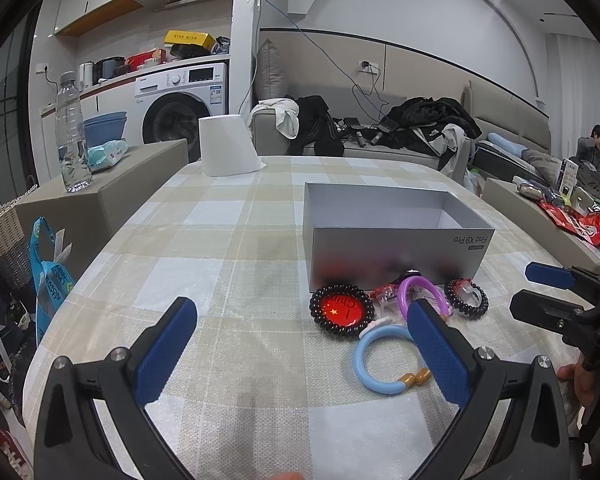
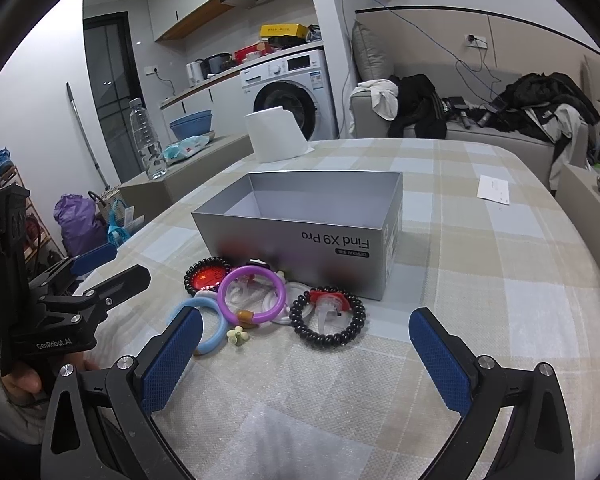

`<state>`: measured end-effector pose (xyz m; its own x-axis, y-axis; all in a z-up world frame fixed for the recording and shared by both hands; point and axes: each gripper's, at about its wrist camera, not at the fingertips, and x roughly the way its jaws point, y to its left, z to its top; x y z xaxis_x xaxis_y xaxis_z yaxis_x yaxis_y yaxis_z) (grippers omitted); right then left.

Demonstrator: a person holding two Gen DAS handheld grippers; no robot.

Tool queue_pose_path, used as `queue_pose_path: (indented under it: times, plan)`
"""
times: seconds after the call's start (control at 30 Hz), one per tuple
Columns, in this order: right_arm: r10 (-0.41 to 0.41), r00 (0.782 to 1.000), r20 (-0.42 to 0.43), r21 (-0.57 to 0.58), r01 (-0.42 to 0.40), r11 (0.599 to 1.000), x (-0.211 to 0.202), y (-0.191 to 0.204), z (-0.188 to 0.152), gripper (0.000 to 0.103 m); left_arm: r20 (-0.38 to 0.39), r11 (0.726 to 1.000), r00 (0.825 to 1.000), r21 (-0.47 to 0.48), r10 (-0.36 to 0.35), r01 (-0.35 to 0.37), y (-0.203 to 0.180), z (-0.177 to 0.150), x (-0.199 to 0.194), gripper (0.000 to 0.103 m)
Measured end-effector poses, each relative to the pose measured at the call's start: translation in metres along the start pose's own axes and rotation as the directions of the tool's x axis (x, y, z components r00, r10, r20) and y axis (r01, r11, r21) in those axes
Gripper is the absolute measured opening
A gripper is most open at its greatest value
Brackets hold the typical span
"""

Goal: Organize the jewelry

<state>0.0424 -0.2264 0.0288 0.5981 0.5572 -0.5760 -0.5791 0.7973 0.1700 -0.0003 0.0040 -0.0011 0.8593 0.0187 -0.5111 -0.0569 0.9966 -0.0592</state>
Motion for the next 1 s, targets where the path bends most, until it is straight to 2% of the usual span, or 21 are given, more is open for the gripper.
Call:
queue_pose_path:
  times: [0.5,0.8,1.0]
  plan:
    - [-0.003,1.0,-0.005,-0.005,0.003,1.0,0.0009,0.0011,-0.0004,0.103,-0.012,0.999,0.999,-0.021,0.034,-0.034,0.0031,0.0008,0.0023,0.102]
    - [-0.035,0.998,-0.042,-0.007,0.035,0.999,0.0088,0.0013,0.0012,0.103,-0.04,0.995,0.994,-0.03,0.098,-0.1,0.0063,0.0041,0.0057,0.102]
    - [-0.035,0.999,-0.025,-0.016,0.035,0.999,0.0024,0.0034,0.0027,0.103,-0.058,0.992,0.991,-0.025,0.118,-0.12,0.0065,0.005,0.0058,0.102]
